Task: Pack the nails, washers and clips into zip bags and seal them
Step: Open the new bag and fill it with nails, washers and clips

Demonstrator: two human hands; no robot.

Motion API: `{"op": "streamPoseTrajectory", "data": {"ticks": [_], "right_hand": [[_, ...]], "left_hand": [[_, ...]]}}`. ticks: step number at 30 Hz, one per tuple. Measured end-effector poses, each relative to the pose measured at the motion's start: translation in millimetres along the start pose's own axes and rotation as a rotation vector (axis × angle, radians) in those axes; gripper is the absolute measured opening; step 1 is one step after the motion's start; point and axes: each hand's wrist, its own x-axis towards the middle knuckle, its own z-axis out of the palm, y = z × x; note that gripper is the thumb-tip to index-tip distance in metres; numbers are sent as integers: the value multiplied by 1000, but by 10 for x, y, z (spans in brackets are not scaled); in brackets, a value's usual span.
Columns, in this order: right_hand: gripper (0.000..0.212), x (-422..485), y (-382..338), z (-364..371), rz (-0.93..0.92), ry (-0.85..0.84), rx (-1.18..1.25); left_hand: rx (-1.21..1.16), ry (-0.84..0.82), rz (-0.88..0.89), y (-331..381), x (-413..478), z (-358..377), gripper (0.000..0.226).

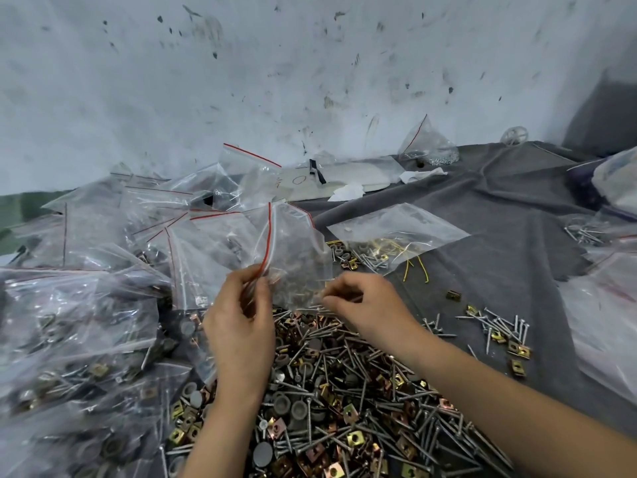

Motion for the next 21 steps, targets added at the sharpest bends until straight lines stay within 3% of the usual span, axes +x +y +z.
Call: {"op": "streamPoseTrajectory", "data": {"ticks": [4,6,9,12,15,21], "right_hand": [[12,-78,-259,-208,-124,63,109],[22,-105,-454,-312,-272,157,63],[20,-128,-682,-414,-607,321,-162],[9,-86,-723,-402,-792,343,-475],[8,-22,-619,-357,-778,323,-638],[16,11,-405,-344,-672,405,-406]], "left_hand": [[18,-50,144,47,1,5,17],[5,-75,223,63,-2,15,13],[16,-101,345,85,-18,36,19],[-9,-142,407,120,-31,42,17],[-36,-166,410,142,-31,40,13],[-46,-88,310,77,-11,43,18]]}}
